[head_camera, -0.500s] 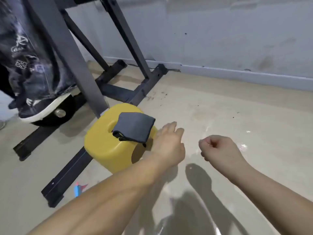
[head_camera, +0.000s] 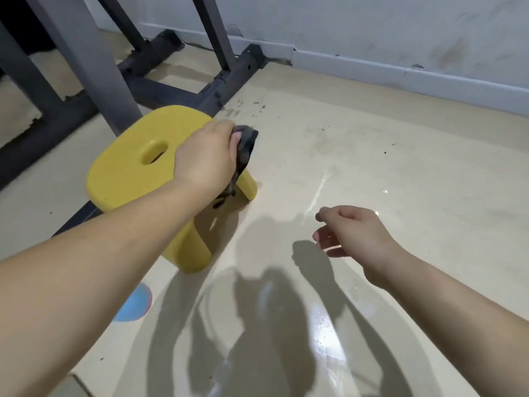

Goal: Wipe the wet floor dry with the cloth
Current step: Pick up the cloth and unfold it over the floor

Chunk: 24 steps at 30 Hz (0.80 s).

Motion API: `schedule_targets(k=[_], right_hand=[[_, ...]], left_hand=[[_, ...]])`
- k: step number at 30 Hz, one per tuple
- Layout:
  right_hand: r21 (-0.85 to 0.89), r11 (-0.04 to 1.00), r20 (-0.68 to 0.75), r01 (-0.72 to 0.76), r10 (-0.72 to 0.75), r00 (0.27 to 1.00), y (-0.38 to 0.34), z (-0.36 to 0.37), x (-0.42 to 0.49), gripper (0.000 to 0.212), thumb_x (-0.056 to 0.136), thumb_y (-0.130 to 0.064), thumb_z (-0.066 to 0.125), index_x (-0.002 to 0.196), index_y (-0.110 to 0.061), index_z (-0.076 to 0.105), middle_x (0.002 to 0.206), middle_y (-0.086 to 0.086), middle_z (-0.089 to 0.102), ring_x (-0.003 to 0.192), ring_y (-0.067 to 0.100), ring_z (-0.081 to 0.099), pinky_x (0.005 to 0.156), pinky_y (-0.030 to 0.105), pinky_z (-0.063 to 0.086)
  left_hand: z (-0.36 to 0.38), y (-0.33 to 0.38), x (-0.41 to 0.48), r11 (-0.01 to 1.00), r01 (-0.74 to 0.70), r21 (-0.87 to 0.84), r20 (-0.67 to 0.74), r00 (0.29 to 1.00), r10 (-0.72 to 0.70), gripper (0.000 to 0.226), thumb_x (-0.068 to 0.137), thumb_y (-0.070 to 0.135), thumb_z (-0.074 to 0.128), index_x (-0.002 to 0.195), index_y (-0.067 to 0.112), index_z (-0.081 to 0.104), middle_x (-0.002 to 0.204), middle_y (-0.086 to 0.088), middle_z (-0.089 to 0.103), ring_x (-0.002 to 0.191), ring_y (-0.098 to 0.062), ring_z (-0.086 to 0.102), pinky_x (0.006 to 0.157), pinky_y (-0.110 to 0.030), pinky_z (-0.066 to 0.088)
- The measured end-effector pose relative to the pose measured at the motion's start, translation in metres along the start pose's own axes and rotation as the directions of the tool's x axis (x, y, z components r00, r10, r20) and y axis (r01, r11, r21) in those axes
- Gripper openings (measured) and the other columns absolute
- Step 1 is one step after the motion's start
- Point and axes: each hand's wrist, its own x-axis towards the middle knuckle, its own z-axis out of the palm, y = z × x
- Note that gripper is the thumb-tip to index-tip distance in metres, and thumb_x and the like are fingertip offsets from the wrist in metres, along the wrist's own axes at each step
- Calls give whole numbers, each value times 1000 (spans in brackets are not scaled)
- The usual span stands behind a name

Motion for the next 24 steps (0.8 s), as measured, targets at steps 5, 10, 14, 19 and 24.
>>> schedule_targets(k=[5,10,14,19,24], right_hand=[[238,968,-11,-80,85,996,38,-27,-22,37,92,-67,55,112,-37,63,115,-6,69,107,19,69,94,45,58],[374,921,-5,-108,118,993,92,-66,-43,71,87,-58,70,146,-26,46,106,-10,73,85,2,70,66,19,55],[261,955,-18,-140,150,989,128,-102,-51,64,83,-61,69,143,-45,52,143,-16,48,124,8,56,87,21,42],[166,965,163,-202,175,971,150,-111,-58,47,99,-55,52,115,-18,77,113,0,78,109,16,72,101,34,49],[359,859,177,-366,322,930,153,-97,-53,44,99,-46,56,115,-10,75,106,7,78,88,21,73,72,27,53]], left_hand=[[20,115,-75,858,115,-501,267,963,26,31,105,36,54,81,18,60,73,1,60,71,-20,56,64,-36,40],[37,178,-131,356,651,-670,725,678,124,53,92,58,71,96,5,71,89,-10,78,78,-21,72,72,-42,60],[48,197,-162,417,761,-497,866,408,289,44,86,48,81,115,16,77,117,-16,77,114,-39,72,110,-57,48],[52,203,-161,433,805,-406,906,416,78,52,98,56,65,108,6,75,108,-15,80,105,-28,76,96,-39,56],[70,169,-148,-18,917,-398,915,398,65,65,93,50,71,126,-6,67,119,-22,75,99,-32,76,85,-36,62]])
